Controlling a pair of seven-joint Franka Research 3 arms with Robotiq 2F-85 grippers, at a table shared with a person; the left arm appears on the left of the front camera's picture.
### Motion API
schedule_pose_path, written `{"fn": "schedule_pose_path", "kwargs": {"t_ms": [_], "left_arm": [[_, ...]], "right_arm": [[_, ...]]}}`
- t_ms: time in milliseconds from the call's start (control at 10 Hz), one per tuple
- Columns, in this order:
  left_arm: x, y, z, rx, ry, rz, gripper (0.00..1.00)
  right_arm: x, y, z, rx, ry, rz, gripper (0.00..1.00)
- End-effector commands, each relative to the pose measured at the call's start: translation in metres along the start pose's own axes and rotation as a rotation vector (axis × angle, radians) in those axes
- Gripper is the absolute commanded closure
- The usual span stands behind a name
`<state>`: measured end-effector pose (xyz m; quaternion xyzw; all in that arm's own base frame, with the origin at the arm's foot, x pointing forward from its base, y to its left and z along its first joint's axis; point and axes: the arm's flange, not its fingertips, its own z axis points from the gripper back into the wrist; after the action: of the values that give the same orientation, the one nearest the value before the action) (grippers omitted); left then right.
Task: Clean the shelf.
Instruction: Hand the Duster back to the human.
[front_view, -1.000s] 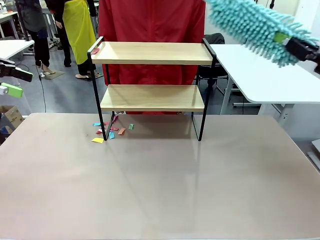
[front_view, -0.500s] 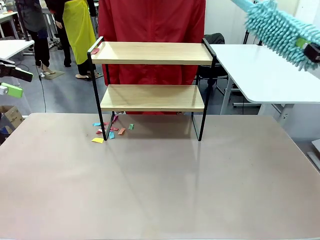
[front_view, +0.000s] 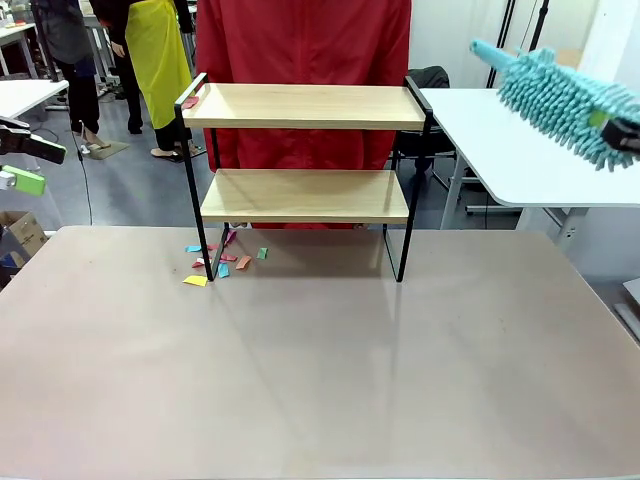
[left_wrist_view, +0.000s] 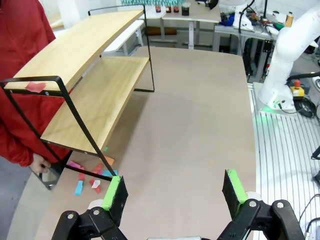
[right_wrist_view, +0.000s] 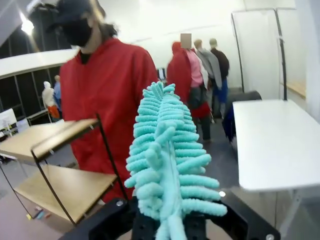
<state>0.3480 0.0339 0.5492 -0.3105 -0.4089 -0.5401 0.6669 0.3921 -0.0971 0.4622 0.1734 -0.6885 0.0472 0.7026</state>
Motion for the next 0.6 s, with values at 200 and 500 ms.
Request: {"fn": "schedule_pose_path", "kwargs": {"t_ms": [200, 500], "left_arm": [[0.002, 0.000, 0.000, -0.002, -0.025, -0.002, 0.00], [0.002, 0.000, 0.000, -0.002, -0.025, -0.002, 0.00]], "right_arm": [[-0.055, -0.014, -0.007, -0.120, 0.168, 0.009, 0.83], [-0.083, -0.019, 0.001, -0.166, 0.204, -0.013, 0.83]]}}
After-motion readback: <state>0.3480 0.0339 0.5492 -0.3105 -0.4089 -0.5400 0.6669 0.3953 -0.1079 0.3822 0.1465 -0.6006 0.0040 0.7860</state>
